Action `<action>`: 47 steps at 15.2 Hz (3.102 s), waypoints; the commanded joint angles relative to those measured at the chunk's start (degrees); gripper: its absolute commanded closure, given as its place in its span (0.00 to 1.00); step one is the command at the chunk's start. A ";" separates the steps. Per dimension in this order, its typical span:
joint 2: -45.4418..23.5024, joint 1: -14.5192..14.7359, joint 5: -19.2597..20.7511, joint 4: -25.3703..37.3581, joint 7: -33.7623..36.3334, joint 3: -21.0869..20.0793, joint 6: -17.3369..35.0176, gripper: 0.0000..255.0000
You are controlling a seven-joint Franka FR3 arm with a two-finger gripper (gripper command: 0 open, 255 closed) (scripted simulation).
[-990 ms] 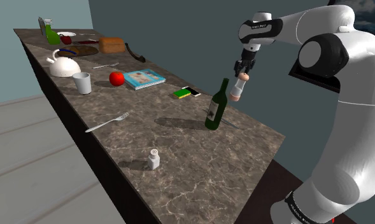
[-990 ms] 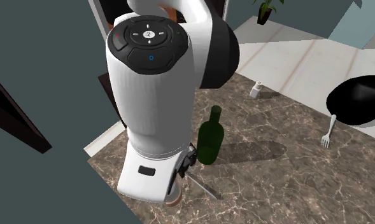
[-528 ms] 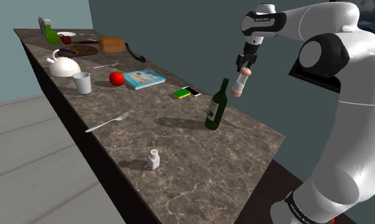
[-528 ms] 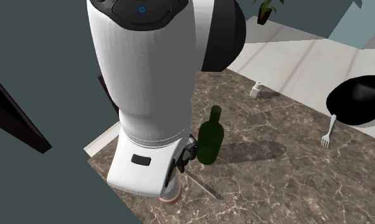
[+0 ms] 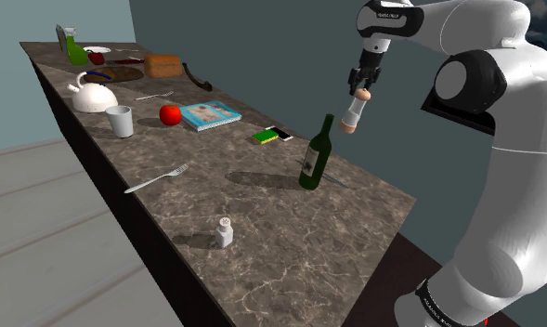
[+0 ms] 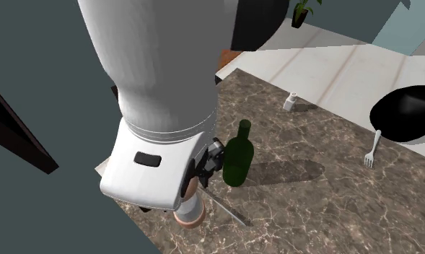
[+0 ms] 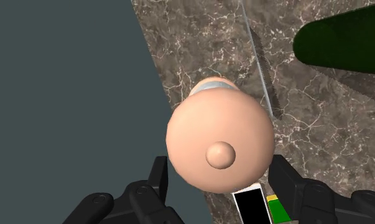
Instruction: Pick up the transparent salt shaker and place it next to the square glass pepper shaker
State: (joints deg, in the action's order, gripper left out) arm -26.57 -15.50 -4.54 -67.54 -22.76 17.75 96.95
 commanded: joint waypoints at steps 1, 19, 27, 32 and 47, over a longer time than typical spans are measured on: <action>-0.69 -0.28 -0.17 2.63 -0.03 -0.02 -1.96 1.00; 10.01 9.53 4.07 -5.95 10.57 -1.96 -4.22 1.00; 16.53 16.98 6.95 -14.40 21.26 -5.59 -2.71 1.00; 18.44 21.05 7.97 -16.67 27.94 -8.24 -2.78 1.00; 14.95 32.41 9.38 -11.35 47.11 -16.28 -6.19 1.00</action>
State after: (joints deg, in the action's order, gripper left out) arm -11.23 16.17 4.75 -79.09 23.06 1.95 90.70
